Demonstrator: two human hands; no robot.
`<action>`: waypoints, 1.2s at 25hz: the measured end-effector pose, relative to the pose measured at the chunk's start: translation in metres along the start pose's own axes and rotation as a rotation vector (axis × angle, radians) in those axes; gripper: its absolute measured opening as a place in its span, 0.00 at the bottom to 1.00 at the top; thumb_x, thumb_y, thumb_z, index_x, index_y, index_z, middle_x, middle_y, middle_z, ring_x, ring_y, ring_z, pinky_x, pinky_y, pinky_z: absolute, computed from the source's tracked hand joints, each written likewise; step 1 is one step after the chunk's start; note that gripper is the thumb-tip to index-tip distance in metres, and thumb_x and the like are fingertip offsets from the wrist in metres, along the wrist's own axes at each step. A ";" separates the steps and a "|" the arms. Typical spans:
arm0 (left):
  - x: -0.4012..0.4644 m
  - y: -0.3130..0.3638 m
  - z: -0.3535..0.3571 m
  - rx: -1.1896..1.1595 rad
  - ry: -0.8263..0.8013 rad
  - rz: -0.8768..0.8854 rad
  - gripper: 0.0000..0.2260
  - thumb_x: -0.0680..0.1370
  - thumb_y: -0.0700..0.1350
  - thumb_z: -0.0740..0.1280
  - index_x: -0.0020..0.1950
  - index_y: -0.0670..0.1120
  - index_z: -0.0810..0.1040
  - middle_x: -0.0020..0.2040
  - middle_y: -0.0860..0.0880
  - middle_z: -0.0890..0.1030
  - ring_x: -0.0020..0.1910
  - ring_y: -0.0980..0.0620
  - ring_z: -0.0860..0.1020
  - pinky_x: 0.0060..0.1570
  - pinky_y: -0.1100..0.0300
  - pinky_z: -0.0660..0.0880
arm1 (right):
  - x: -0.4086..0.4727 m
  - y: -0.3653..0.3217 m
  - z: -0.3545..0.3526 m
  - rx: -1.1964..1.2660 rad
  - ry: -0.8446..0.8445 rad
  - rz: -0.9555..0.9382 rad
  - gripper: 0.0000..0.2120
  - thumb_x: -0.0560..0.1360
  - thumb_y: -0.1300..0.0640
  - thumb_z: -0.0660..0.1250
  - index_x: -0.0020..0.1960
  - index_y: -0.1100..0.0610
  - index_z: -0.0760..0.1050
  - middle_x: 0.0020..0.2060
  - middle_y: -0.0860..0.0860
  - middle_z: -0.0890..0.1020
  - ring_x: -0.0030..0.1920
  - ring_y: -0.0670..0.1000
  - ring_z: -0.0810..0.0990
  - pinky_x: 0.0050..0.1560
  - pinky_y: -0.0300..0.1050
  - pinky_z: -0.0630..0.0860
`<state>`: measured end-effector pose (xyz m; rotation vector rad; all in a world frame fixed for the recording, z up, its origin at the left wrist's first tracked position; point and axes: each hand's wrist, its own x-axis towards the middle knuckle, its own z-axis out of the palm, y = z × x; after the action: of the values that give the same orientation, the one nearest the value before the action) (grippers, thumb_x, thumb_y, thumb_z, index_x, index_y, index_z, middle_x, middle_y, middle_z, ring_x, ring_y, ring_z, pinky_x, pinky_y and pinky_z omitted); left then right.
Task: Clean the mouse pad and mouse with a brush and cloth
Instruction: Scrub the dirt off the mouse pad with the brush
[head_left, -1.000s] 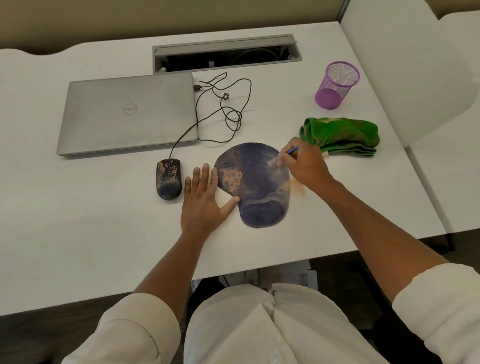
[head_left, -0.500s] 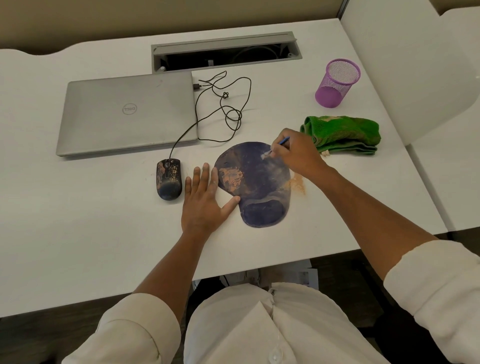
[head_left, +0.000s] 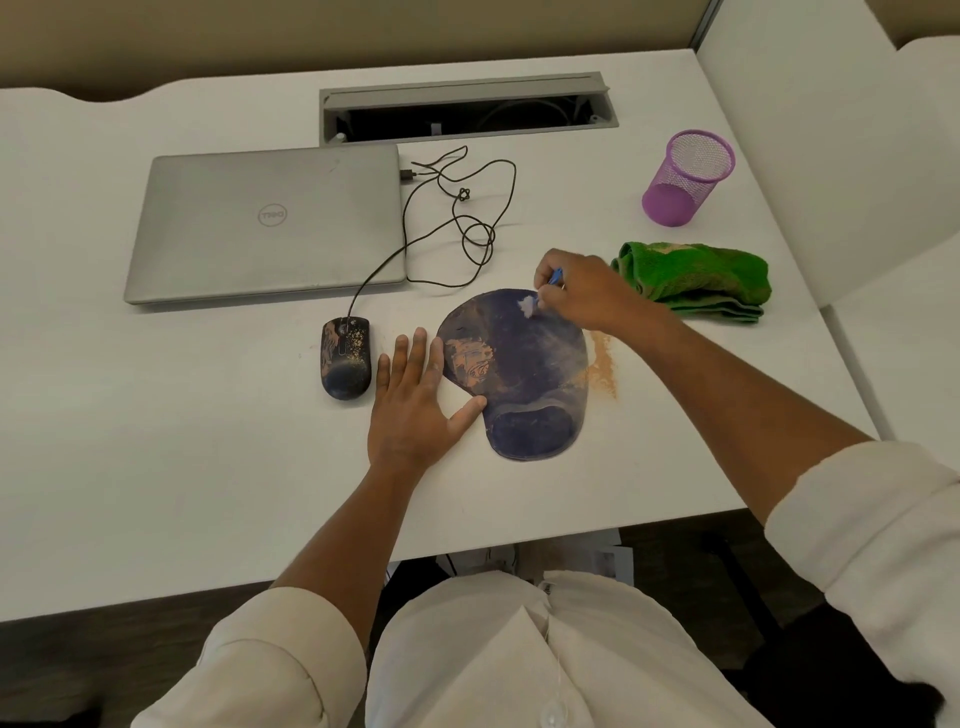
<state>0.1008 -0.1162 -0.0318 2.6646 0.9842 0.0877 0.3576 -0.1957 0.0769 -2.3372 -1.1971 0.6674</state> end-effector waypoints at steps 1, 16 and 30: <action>0.000 0.000 0.000 0.000 -0.001 0.000 0.45 0.76 0.75 0.51 0.84 0.49 0.47 0.85 0.48 0.45 0.83 0.48 0.39 0.81 0.48 0.41 | 0.001 0.000 0.003 -0.043 -0.030 0.011 0.05 0.75 0.59 0.63 0.48 0.55 0.77 0.42 0.51 0.82 0.41 0.53 0.78 0.40 0.45 0.72; 0.001 -0.001 0.002 -0.004 0.005 -0.003 0.45 0.76 0.75 0.50 0.84 0.49 0.46 0.84 0.48 0.44 0.83 0.48 0.39 0.81 0.48 0.40 | -0.021 0.022 -0.008 -0.308 -0.151 0.050 0.10 0.75 0.58 0.61 0.43 0.61 0.80 0.37 0.55 0.85 0.39 0.57 0.82 0.42 0.54 0.81; 0.001 0.000 0.002 -0.007 0.016 0.003 0.45 0.76 0.75 0.52 0.84 0.48 0.49 0.84 0.48 0.46 0.83 0.47 0.41 0.81 0.47 0.43 | -0.031 0.003 -0.004 -0.081 -0.055 -0.026 0.08 0.79 0.53 0.62 0.50 0.53 0.79 0.43 0.51 0.82 0.43 0.53 0.79 0.44 0.50 0.75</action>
<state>0.1014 -0.1161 -0.0336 2.6634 0.9836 0.1132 0.3455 -0.2240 0.0849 -2.3797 -1.2993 0.6905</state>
